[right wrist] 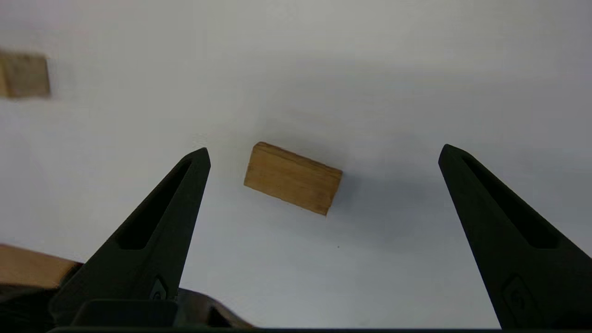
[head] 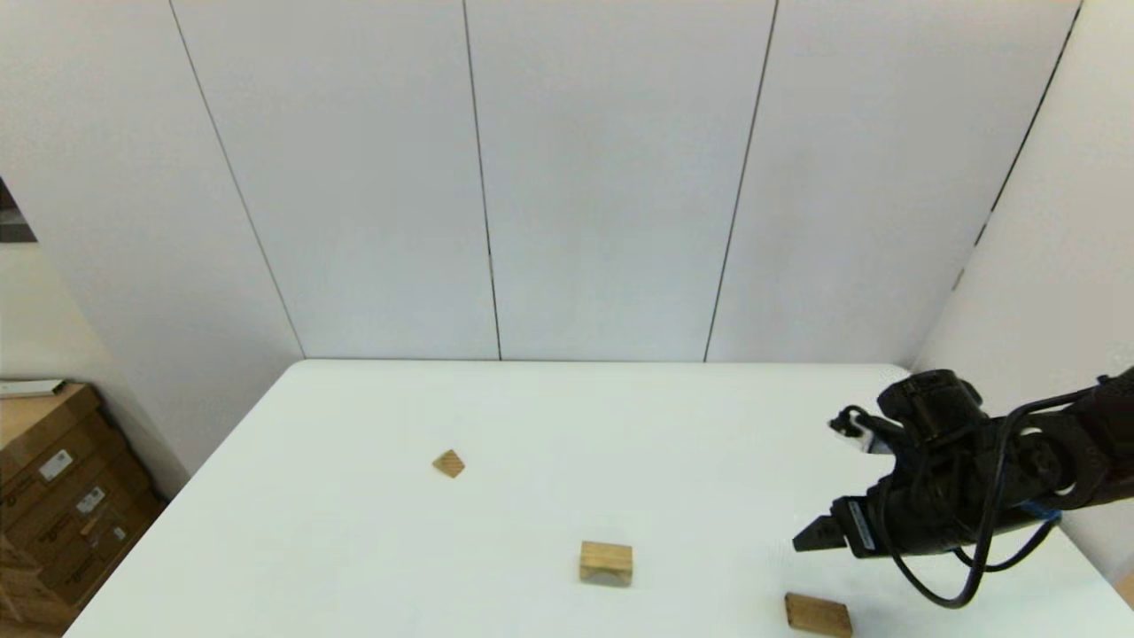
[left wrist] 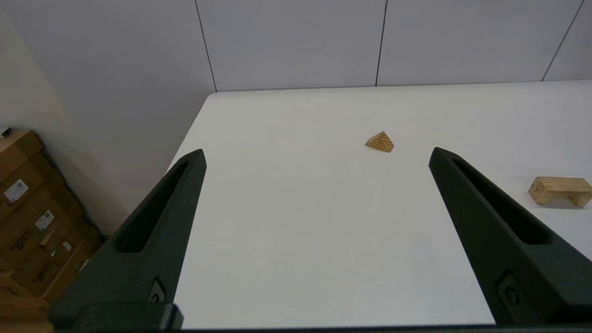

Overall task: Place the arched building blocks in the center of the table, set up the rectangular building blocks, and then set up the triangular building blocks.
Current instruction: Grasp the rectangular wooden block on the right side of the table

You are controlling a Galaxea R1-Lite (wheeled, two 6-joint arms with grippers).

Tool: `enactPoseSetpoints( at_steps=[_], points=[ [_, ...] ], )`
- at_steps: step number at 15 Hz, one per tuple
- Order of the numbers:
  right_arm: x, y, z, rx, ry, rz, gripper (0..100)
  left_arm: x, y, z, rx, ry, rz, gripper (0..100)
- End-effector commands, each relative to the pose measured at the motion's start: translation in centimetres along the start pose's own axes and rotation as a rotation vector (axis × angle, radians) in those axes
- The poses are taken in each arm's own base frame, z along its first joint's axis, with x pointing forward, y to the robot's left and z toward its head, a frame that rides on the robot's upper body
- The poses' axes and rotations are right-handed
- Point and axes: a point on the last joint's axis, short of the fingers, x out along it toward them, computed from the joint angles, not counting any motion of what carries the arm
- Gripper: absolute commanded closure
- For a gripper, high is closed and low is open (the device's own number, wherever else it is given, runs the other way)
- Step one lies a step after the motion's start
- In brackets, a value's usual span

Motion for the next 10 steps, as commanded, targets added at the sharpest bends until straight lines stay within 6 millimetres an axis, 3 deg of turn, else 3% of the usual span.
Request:
enactPoseSetpoints(
  at_steps=[1,10],
  points=[
    [1.61,1.13,-0.39,-0.102,0.043,0.07,0,0.03,0.0,-0.08,0.0,0.004,0.0,0],
    [1.63,1.01,-0.28,-0.392,0.028,0.133,0,0.02,0.0,-0.04,0.0,0.003,0.001,0]
  ],
)
